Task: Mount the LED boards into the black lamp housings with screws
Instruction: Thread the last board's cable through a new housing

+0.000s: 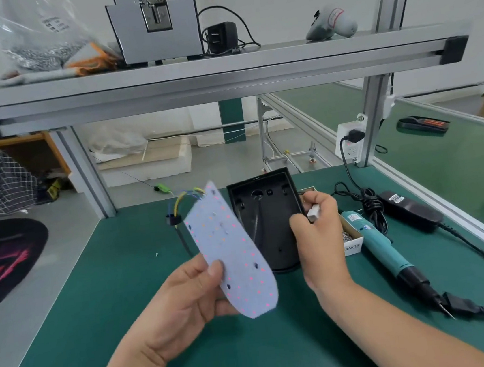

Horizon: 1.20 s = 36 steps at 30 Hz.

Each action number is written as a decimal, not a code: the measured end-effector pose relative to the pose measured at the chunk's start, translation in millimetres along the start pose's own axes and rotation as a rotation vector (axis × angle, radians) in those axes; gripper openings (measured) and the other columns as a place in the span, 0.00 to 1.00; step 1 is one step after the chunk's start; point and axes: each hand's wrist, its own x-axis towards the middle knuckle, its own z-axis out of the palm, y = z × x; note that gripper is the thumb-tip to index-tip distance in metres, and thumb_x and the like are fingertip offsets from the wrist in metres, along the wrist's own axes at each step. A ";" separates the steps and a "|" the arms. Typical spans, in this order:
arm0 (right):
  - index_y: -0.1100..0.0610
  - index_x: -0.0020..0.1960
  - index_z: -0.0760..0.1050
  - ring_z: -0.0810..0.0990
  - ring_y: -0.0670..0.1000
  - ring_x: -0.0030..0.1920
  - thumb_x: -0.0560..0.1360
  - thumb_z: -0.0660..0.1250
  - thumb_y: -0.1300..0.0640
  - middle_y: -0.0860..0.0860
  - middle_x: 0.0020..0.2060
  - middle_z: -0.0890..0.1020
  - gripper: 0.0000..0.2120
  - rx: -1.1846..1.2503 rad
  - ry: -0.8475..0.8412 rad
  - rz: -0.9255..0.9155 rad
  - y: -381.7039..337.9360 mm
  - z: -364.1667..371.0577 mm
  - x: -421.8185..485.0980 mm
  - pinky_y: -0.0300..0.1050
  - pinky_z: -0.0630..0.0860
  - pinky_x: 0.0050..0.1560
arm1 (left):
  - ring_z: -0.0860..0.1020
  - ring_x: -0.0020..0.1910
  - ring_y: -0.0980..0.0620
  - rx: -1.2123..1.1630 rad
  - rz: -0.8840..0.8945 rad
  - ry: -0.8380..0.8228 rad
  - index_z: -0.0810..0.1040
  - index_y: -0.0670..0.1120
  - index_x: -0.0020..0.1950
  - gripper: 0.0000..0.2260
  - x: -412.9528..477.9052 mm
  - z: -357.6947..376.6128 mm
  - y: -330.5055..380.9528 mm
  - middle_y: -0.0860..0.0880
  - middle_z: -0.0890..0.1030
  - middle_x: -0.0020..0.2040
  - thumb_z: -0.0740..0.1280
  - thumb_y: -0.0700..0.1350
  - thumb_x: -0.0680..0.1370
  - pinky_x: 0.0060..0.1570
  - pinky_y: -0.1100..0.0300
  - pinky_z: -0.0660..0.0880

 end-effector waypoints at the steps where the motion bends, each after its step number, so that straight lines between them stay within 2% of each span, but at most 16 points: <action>1: 0.44 0.59 0.74 0.82 0.43 0.49 0.70 0.65 0.59 0.47 0.56 0.82 0.20 0.024 0.018 0.018 -0.3 -1.5 0.1 0.48 0.78 0.52 | 0.86 0.58 0.38 0.063 -0.029 -0.010 0.83 0.42 0.67 0.25 -0.6 -1.2 0.4 0.36 0.84 0.64 0.79 0.55 0.76 0.53 0.44 0.83; 4: 0.43 0.58 0.75 0.83 0.53 0.54 0.71 0.67 0.58 0.51 0.58 0.84 0.18 0.079 0.034 0.041 -1.2 -3.7 -3.4 0.64 0.80 0.60 | 0.83 0.66 0.36 0.180 -0.050 0.038 0.83 0.45 0.68 0.23 3.8 -1.8 -2.3 0.37 0.83 0.67 0.76 0.56 0.78 0.59 0.42 0.82; 6: 0.44 0.58 0.76 0.83 0.58 0.57 0.72 0.68 0.58 0.53 0.58 0.84 0.17 0.073 -0.004 0.032 0.8 -3.2 -9.4 0.67 0.78 0.64 | 0.81 0.69 0.37 0.115 -0.008 0.069 0.83 0.44 0.69 0.20 7.5 -0.6 -6.7 0.38 0.81 0.70 0.73 0.52 0.80 0.63 0.40 0.81; 8: 0.44 0.58 0.77 0.82 0.60 0.56 0.73 0.70 0.53 0.52 0.55 0.84 0.14 -0.017 -0.107 -0.015 2.6 -0.5 -17.4 0.65 0.79 0.61 | 0.79 0.71 0.37 0.018 0.040 0.070 0.81 0.44 0.71 0.21 9.6 2.2 -12.0 0.40 0.79 0.73 0.70 0.51 0.80 0.65 0.37 0.79; 10: 0.47 0.52 0.79 0.81 0.54 0.47 0.76 0.69 0.45 0.48 0.46 0.83 0.08 -0.085 -0.218 -0.060 2.3 0.9 -21.2 0.56 0.80 0.52 | 0.79 0.71 0.38 -0.010 0.074 0.107 0.81 0.45 0.72 0.21 11.4 6.7 -15.7 0.41 0.79 0.73 0.70 0.51 0.80 0.64 0.39 0.80; 11: 0.50 0.49 0.80 0.80 0.51 0.43 0.79 0.66 0.42 0.49 0.41 0.82 0.12 -0.084 -0.267 -0.058 2.3 0.5 -21.5 0.50 0.79 0.47 | 0.80 0.69 0.38 -0.028 0.085 0.135 0.81 0.45 0.71 0.21 12.6 7.4 -17.5 0.40 0.79 0.73 0.71 0.51 0.79 0.62 0.41 0.81; 13: 0.54 0.44 0.82 0.82 0.50 0.39 0.83 0.61 0.42 0.55 0.38 0.81 0.19 -0.044 -0.347 -0.024 -2.3 -0.8 -19.5 0.45 0.80 0.40 | 0.82 0.67 0.39 -0.130 0.095 0.149 0.81 0.45 0.71 0.21 14.2 5.1 -18.0 0.40 0.79 0.73 0.71 0.51 0.79 0.58 0.44 0.82; 15: 0.54 0.43 0.81 0.84 0.53 0.38 0.83 0.62 0.48 0.56 0.37 0.81 0.16 -0.067 -0.335 -0.075 -5.7 -3.8 -13.4 0.48 0.80 0.38 | 0.83 0.66 0.43 -0.220 0.093 0.134 0.80 0.46 0.72 0.21 12.5 0.9 -13.4 0.42 0.79 0.74 0.69 0.51 0.81 0.55 0.47 0.82; 17: 0.50 0.49 0.82 0.84 0.49 0.39 0.83 0.63 0.55 0.49 0.40 0.84 0.10 -0.178 -0.246 -0.147 -6.0 -8.8 -3.3 0.45 0.81 0.41 | 0.83 0.65 0.45 -0.220 0.063 0.127 0.80 0.48 0.73 0.21 10.6 -3.6 -8.5 0.43 0.80 0.73 0.69 0.52 0.80 0.54 0.48 0.83; 20: 0.47 0.66 0.81 0.82 0.44 0.43 0.78 0.61 0.60 0.38 0.50 0.84 0.20 -0.399 -0.272 -0.214 -9.0 -14.4 7.8 0.38 0.78 0.47 | 0.85 0.62 0.41 -0.146 -0.027 0.100 0.82 0.46 0.70 0.22 8.9 -1.7 -9.1 0.40 0.81 0.71 0.73 0.51 0.77 0.51 0.46 0.83; 24: 0.45 0.74 0.75 0.80 0.45 0.56 0.76 0.67 0.63 0.44 0.61 0.81 0.28 -0.714 -0.432 -0.373 -9.6 -9.8 9.7 0.46 0.76 0.56 | 0.85 0.60 0.41 -0.075 -0.095 0.028 0.82 0.45 0.70 0.27 5.2 7.3 -8.4 0.40 0.83 0.68 0.79 0.53 0.74 0.54 0.48 0.83; 27: 0.43 0.60 0.81 0.83 0.46 0.51 0.76 0.73 0.63 0.47 0.52 0.84 0.19 -0.566 -0.507 -0.303 -17.3 -5.3 9.2 0.53 0.81 0.51 | 0.84 0.59 0.42 -0.078 -0.118 -0.038 0.81 0.44 0.72 0.32 2.5 13.1 -6.8 0.41 0.84 0.66 0.82 0.54 0.72 0.57 0.48 0.81; 30: 0.44 0.48 0.84 0.83 0.36 0.43 0.78 0.69 0.67 0.42 0.44 0.88 0.18 -0.430 -0.618 -0.152 -22.8 -5.2 5.2 0.39 0.81 0.45 | 0.84 0.59 0.41 -0.083 -0.126 -0.080 0.81 0.43 0.71 0.31 -0.2 18.9 -9.9 0.40 0.84 0.64 0.81 0.53 0.72 0.62 0.45 0.80; 33: 0.34 0.41 0.83 0.80 0.32 0.36 0.77 0.68 0.59 0.34 0.36 0.85 0.19 -0.460 -0.647 -0.097 -24.2 -9.2 0.8 0.31 0.75 0.37 | 0.85 0.59 0.41 -0.064 -0.084 -0.104 0.82 0.42 0.70 0.30 -2.3 24.2 -12.0 0.40 0.85 0.63 0.82 0.53 0.71 0.61 0.45 0.81; 34: 0.35 0.41 0.83 0.82 0.34 0.36 0.77 0.69 0.57 0.35 0.36 0.85 0.17 -0.485 -0.633 -0.103 -23.1 -10.3 1.1 0.31 0.75 0.34 | 0.85 0.59 0.41 -0.088 -0.049 -0.070 0.82 0.42 0.69 0.31 -2.1 26.4 -12.0 0.40 0.85 0.64 0.84 0.53 0.70 0.59 0.45 0.82; 36: 0.46 0.44 0.84 0.83 0.43 0.36 0.79 0.70 0.58 0.44 0.36 0.86 0.09 -0.556 -0.594 -0.129 -20.0 -11.8 4.1 0.46 0.78 0.34 | 0.85 0.62 0.41 -0.200 0.034 0.066 0.84 0.43 0.67 0.28 0.7 29.3 -12.2 0.39 0.83 0.67 0.83 0.51 0.71 0.56 0.48 0.83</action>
